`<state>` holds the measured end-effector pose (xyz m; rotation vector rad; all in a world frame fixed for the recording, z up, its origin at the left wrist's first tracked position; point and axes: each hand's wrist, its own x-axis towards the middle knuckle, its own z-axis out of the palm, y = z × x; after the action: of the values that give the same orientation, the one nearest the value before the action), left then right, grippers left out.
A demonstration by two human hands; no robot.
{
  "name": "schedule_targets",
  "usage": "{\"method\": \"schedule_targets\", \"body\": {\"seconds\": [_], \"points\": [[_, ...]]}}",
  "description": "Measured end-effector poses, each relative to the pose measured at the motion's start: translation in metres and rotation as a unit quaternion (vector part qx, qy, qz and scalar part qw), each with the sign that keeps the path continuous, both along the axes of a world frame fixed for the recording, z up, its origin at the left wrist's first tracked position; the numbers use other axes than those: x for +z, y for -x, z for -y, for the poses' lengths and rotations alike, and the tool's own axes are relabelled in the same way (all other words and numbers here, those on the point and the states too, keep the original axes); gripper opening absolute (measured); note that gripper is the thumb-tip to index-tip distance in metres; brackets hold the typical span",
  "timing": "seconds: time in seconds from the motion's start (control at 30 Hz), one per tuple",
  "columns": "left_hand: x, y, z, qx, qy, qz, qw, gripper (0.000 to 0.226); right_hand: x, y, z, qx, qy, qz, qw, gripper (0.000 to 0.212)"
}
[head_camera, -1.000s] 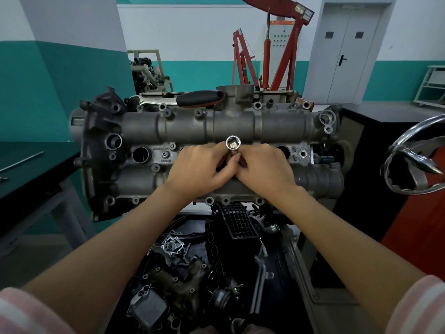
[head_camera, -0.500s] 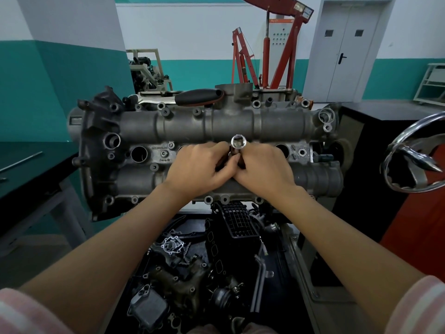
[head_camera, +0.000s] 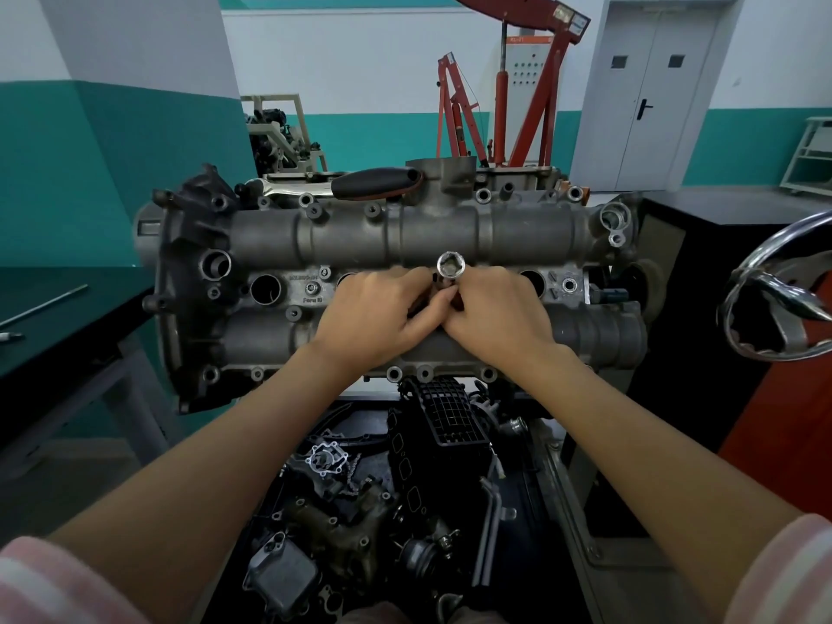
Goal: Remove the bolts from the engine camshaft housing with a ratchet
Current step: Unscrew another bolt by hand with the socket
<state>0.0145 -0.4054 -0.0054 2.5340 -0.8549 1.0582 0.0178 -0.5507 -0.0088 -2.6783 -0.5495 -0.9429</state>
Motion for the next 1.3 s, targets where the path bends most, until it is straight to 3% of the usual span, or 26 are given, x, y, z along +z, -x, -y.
{"method": "schedule_targets", "body": {"seconds": [0.57, 1.3], "points": [[-0.0019, 0.0003, -0.0001, -0.014, 0.011, 0.018, 1.0, 0.053, -0.0007, -0.0022, -0.0012, -0.001, -0.002, 0.014, 1.0, 0.021], [-0.001, 0.0004, 0.0004, -0.001, 0.024, 0.015, 1.0, 0.056, -0.0024, -0.0009, -0.0022, -0.008, 0.014, 0.019, 1.0, 0.028]]}}
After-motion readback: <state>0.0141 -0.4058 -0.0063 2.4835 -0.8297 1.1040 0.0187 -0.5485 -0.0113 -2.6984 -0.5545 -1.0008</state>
